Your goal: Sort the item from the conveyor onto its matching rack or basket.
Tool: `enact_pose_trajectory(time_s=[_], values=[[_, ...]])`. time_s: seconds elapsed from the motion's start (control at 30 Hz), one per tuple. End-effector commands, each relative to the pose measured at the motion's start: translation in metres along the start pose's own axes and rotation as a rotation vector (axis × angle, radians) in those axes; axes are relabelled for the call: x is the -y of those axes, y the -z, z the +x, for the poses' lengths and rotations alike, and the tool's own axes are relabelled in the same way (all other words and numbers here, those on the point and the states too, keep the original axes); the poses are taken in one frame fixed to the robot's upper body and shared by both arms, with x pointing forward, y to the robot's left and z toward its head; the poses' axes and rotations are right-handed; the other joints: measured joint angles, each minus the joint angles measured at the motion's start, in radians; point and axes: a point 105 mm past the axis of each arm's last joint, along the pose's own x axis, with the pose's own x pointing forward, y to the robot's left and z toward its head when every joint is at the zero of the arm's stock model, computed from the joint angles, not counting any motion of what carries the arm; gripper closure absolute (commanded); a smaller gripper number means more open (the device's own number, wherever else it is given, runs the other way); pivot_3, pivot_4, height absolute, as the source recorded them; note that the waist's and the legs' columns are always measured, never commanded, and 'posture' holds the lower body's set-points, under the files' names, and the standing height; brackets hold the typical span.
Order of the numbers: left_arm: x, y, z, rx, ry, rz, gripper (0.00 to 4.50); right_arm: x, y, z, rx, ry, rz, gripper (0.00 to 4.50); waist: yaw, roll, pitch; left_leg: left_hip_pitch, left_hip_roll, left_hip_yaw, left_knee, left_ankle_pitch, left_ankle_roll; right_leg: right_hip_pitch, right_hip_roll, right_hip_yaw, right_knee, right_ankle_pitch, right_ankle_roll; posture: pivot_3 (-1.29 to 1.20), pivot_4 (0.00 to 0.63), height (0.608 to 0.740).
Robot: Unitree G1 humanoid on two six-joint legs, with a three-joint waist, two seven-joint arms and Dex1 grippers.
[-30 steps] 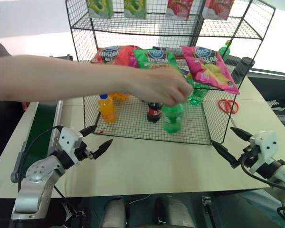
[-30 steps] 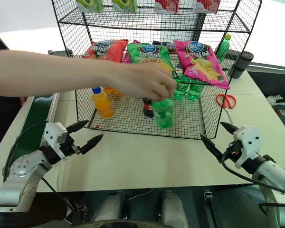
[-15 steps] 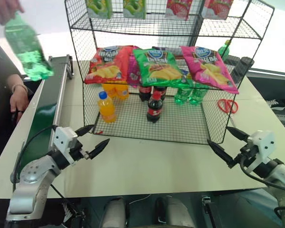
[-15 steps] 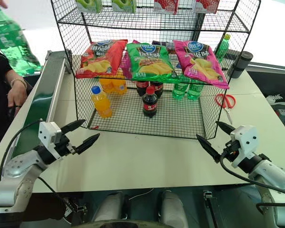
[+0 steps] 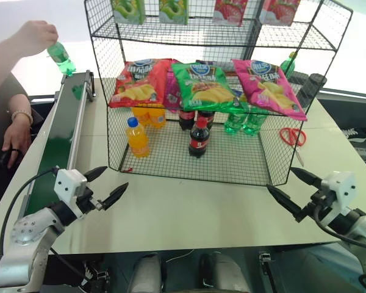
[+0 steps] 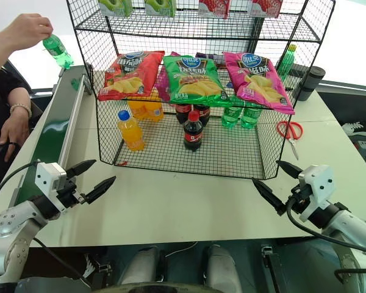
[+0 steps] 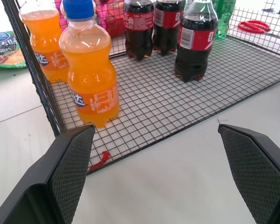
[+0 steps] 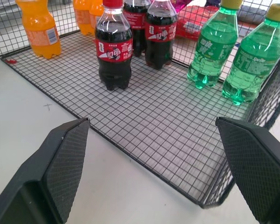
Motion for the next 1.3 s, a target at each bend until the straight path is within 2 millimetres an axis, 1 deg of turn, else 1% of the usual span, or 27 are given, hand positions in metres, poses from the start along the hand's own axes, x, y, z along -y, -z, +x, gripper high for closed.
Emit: enact_pose_trajectory(time_s=[0.03,0.13,0.57,0.67,0.8,0.9,1.0,1.1,1.17,1.23,1.3], values=[[-0.001,-0.01,0.003,0.034,0.004,0.003,0.0,-0.002,-0.014,0.006,0.029,-0.02,-0.034,0.01,0.0,0.0,0.0,0.0,0.0,0.0,0.0,0.0,0.0,0.0,0.0,0.0,0.0,0.0,0.0,0.0,0.15,0.735],[-0.001,-0.01,0.0,0.028,-0.005,-0.012,0.0,-0.005,-0.013,0.007,0.013,-0.03,-0.018,0.01,0.0,0.0,0.0,0.0,0.0,0.0,0.0,0.0,0.0,0.0,0.0,0.0,0.0,0.001,0.001,0.0,0.15,0.735],[0.0,-0.003,-0.014,-0.004,-0.023,-0.028,0.0,-0.009,-0.024,0.015,-0.002,-0.042,-0.023,0.01,0.0,0.0,0.0,-0.001,0.0,0.0,0.0,0.0,0.0,-0.001,0.0,0.0,0.0,0.0,0.0,0.0,0.15,0.735],[-0.003,-0.003,-0.014,0.009,-0.04,-0.045,0.0,-0.009,-0.027,0.017,0.001,-0.039,-0.028,0.01,0.0,0.0,0.0,-0.001,0.0,0.0,0.0,0.0,0.0,-0.001,0.0,0.0,0.0,0.0,0.0,0.0,0.15,0.735],[-0.009,-0.006,-0.017,0.018,-0.065,-0.055,0.0,-0.009,-0.023,0.019,-0.02,-0.037,-0.025,0.01,0.0,-0.001,0.0,-0.001,0.0,0.0,0.0,0.0,0.0,-0.001,0.0,0.0,0.0,0.0,0.0,0.0,0.15,0.735],[-0.026,-0.017,-0.025,0.076,-0.157,-0.085,0.0,-0.007,-0.022,0.021,-0.012,-0.033,-0.023,0.01,0.0,-0.001,0.0,-0.001,0.0,0.0,0.0,0.0,0.0,-0.001,0.0,0.0,0.0,0.0,0.0,0.0,0.15,0.735],[-0.049,-0.02,-0.042,0.126,-0.308,-0.115,0.0,-0.007,-0.021,0.024,-0.008,-0.045,-0.026,0.01,-0.002,-0.001,0.0,-0.001,0.0,0.0,0.0,0.0,0.0,-0.001,0.0,0.0,0.0,0.001,0.001,0.0,0.15,0.735],[-0.083,-0.017,-0.065,0.183,-0.573,-0.132,0.0,-0.012,-0.023,0.031,0.009,-0.079,-0.024,0.01,-0.001,-0.001,0.0,-0.001,0.0,0.0,0.0,0.0,0.0,-0.001,0.0,0.0,0.0,0.001,0.001,0.0,0.15,0.735],[-0.099,-0.011,-0.075,0.196,-0.731,-0.142,0.0,-0.019,-0.026,0.037,0.027,-0.111,-0.025,0.01,-0.001,-0.002,-0.001,-0.001,0.0,-0.001,0.001,0.0,0.0,0.0,0.0,0.0,0.0,0.001,0.001,0.0,0.15,0.735],[-0.106,-0.005,-0.079,0.195,-0.83,-0.147,0.0,-0.029,-0.032,0.045,0.053,-0.148,-0.025,0.01,0.0,-0.003,-0.002,-0.001,0.0,-0.001,0.001,0.0,0.0,0.0,0.0,-0.001,0.0,0.001,0.001,0.0,0.15,0.735],[-0.109,-0.002,-0.077,0.201,-0.873,-0.155,0.0,-0.038,-0.036,0.051,0.074,-0.178,-0.023,0.01,0.001,-0.005,-0.002,-0.001,0.0,-0.001,0.003,0.0,0.0,0.001,0.0,-0.001,0.0,0.001,0.001,0.0,0.15,0.735]])
